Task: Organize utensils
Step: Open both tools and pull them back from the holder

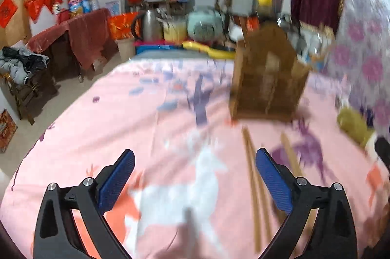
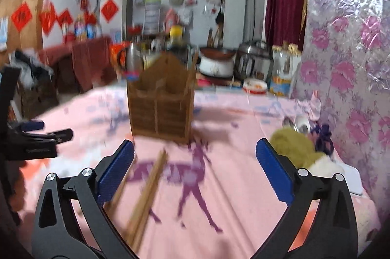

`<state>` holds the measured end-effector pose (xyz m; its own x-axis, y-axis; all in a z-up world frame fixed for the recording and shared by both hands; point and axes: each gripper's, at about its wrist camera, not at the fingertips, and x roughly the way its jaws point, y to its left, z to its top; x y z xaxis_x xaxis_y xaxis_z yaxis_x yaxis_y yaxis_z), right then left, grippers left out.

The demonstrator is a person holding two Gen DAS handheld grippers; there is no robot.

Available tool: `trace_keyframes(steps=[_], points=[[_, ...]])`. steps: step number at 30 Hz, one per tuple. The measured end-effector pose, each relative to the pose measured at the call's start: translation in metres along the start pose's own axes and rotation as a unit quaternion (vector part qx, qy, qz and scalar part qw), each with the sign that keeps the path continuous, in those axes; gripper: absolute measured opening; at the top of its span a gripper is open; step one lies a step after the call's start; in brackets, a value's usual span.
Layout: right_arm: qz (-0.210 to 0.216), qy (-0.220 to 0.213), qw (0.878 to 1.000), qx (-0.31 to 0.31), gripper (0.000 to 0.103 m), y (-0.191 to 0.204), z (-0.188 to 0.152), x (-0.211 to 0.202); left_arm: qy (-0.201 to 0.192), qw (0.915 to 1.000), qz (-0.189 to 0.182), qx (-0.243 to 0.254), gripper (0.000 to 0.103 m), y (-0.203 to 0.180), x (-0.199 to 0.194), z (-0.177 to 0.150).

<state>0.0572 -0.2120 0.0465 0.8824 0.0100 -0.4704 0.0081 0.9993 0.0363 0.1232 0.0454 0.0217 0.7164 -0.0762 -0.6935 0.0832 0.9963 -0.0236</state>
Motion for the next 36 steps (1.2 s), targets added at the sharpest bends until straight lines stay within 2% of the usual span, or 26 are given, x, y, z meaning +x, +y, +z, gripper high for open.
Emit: trace_keyframes(steps=[2,4,7,10,12,18,22,27,30,36], points=[[-0.001,0.017,1.000,0.003,0.097,-0.002,-0.003,0.004,0.021,0.9996,-0.005,0.020,0.097,0.001,0.000,-0.014],[0.015,0.038,0.999,0.023,0.097,-0.007,-0.004,0.008,0.040,0.9987,-0.014,0.027,0.097,0.001,0.001,-0.027],[0.041,0.069,0.995,0.054,0.097,-0.016,-0.008,0.018,0.076,0.9948,-0.063,0.026,0.097,0.010,0.002,-0.044],[0.047,0.093,0.992,0.067,0.097,-0.019,-0.012,0.026,0.101,0.9908,-0.089,0.015,0.097,0.016,0.009,-0.049],[0.047,0.103,0.991,0.071,0.097,-0.018,-0.014,0.030,0.105,0.9899,-0.094,0.013,0.097,0.014,0.010,-0.050],[0.057,0.122,0.987,0.083,0.097,-0.018,-0.019,0.034,0.119,0.9870,-0.089,0.062,0.097,-0.011,0.013,-0.053],[0.066,0.136,0.985,0.088,0.097,-0.018,-0.023,0.032,0.136,0.9801,-0.095,0.108,0.097,-0.030,0.018,-0.062],[0.063,0.146,0.984,0.085,0.097,-0.016,-0.025,0.036,0.141,0.9752,-0.066,0.158,0.097,-0.046,0.023,-0.070],[0.061,0.144,0.984,0.085,0.097,-0.016,-0.025,0.036,0.151,0.9764,-0.062,0.142,0.099,-0.039,0.029,-0.068],[0.062,0.146,0.984,0.086,0.097,-0.016,-0.026,0.036,0.162,0.9850,-0.029,0.052,0.099,0.000,0.045,-0.055]])
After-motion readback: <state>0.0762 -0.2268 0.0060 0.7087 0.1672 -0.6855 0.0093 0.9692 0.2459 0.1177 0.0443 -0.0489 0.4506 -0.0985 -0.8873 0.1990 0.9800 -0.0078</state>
